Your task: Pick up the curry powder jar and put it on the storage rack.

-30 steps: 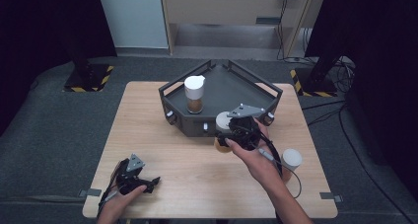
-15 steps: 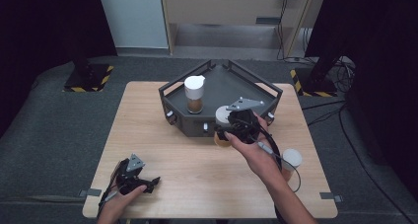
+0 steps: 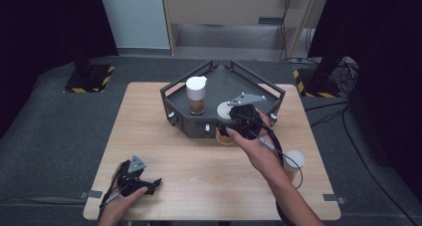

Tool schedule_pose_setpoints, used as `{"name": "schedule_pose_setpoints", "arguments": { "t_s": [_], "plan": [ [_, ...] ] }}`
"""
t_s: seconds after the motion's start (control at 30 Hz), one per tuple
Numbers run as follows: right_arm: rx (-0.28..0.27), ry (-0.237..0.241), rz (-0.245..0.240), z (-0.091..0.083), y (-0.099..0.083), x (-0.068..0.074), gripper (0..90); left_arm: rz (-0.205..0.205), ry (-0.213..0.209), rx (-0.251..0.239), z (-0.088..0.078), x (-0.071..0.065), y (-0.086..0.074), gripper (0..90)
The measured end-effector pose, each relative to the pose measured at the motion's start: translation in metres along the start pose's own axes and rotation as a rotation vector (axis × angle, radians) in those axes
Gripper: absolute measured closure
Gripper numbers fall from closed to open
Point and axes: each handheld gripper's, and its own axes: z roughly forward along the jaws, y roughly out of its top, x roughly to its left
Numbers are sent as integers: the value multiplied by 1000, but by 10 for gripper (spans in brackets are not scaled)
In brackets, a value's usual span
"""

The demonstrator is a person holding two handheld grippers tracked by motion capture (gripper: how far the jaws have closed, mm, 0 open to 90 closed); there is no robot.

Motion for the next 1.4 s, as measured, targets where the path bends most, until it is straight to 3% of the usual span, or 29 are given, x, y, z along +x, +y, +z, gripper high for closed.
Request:
{"name": "schedule_pose_setpoints", "arguments": {
  "t_s": [1.4],
  "plan": [
    [-28,-41,15,-3,26,-16,345,-2,0,-1,0,0,0,0]
  ]
}}
